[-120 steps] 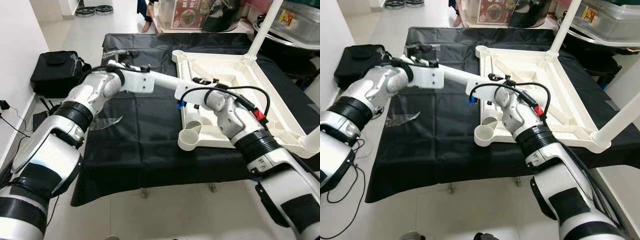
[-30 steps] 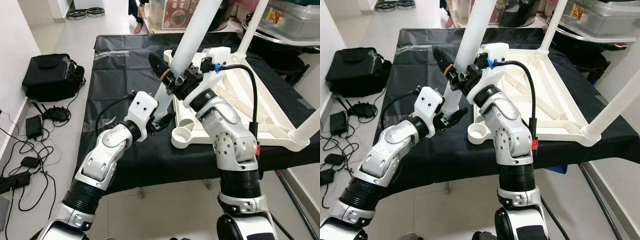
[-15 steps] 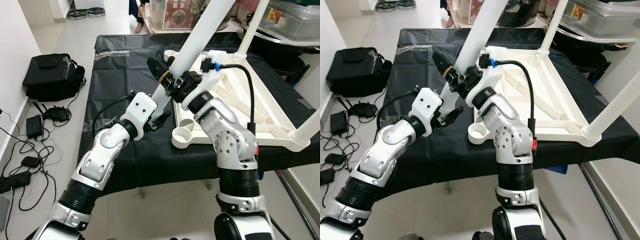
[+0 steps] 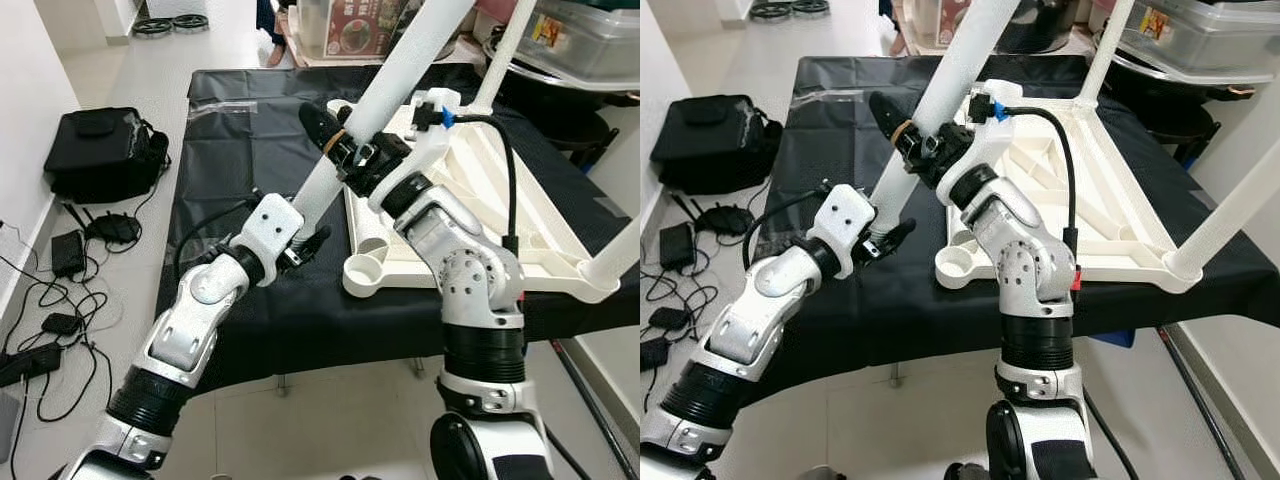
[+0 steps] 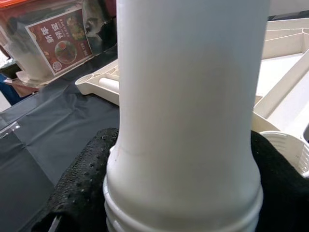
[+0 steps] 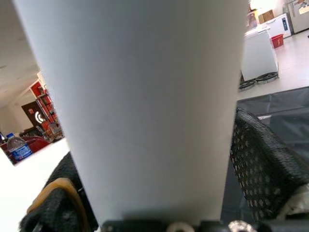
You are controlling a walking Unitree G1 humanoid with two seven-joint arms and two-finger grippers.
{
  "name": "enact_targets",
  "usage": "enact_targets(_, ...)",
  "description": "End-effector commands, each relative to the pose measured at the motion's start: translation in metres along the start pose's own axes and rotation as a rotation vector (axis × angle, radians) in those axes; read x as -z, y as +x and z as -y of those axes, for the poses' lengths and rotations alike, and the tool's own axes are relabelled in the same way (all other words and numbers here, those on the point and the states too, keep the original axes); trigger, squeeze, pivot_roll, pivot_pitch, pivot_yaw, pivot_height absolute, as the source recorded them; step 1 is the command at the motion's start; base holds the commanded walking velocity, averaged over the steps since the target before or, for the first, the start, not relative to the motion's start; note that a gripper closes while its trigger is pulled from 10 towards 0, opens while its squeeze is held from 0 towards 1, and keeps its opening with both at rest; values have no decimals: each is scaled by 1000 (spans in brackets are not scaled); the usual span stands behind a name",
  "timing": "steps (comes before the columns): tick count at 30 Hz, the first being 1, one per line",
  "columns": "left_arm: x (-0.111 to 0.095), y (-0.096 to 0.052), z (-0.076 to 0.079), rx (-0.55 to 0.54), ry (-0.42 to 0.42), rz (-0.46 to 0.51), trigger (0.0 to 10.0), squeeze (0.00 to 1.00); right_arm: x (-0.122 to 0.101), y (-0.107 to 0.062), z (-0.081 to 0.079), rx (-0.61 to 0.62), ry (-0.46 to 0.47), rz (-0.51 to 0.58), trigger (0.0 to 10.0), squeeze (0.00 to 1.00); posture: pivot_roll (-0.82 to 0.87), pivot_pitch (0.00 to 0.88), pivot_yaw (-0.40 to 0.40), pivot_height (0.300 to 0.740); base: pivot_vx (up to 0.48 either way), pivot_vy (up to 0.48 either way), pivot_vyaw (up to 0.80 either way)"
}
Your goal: Building children table
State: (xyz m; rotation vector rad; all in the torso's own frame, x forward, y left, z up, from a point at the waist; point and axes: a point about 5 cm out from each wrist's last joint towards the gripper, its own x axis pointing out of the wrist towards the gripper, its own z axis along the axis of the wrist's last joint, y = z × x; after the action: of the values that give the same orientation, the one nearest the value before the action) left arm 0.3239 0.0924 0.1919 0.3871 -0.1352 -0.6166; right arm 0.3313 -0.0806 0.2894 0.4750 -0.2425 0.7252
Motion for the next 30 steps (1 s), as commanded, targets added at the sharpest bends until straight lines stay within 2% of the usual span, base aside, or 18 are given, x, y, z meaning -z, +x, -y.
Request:
enact_targets(1, 2, 3, 20, 106, 44, 1, 10000, 0, -4, 4, -10, -41, 3, 11, 10000, 0, 91, 93, -78, 740, 0, 0, 0)
enact_targets(2, 2, 3, 21, 108, 51, 5, 10000, 0, -4, 4, -11, -45, 4, 8, 10000, 0, 90, 93, -78, 740, 0, 0, 0)
enact_targets(3, 0, 3, 21, 106, 53, 10, 10000, 0, -3, 3, -12, -51, 10, 6, 0, 0, 90, 89, -80, 740, 0, 0, 0)
enact_targets(16, -2, 5, 11, 80, 64, 12, 10000, 0, 3, -1, -15, -70, 24, -14, 0, 0, 94, 77, -75, 740, 0, 0, 0)
enact_targets(19, -1, 6, 7, 43, -2, -4, 10000, 0, 5, -2, -13, -56, 32, -15, 0, 0, 93, 72, -76, 740, 0, 0, 0)
enact_targets(20, -1, 5, 7, 45, -4, 3, 10000, 1000, 5, -2, -13, -55, 30, -14, 0, 0, 94, 70, -77, 740, 0, 0, 0)
enact_targets(25, -1, 4, 7, 51, 2, 0, 10000, 1000, 5, -2, -14, -55, 27, -13, 0, 0, 94, 70, -77, 740, 0, 0, 0)
enact_targets(26, -2, 5, 4, 32, 8, 7, 10000, 0, 5, -3, -13, -52, 24, -13, 0, 0, 93, 69, -76, 740, 0, 0, 0)
enact_targets(28, -2, 5, 4, 32, 8, 7, 10000, 0, 5, -3, -13, -52, 24, -13, 0, 0, 93, 69, -76, 740, 0, 0, 0)
enact_targets(29, -5, 5, -9, -63, 21, 20, 10000, 0, 4, -3, -8, -22, 1, -14, 0, 0, 95, 71, -80, 740, 0, 0, 0)
enact_targets(30, -5, 5, -9, -63, 21, 20, 10000, 0, 4, -3, -8, -22, 1, -14, 0, 0, 95, 71, -80, 740, 0, 0, 0)
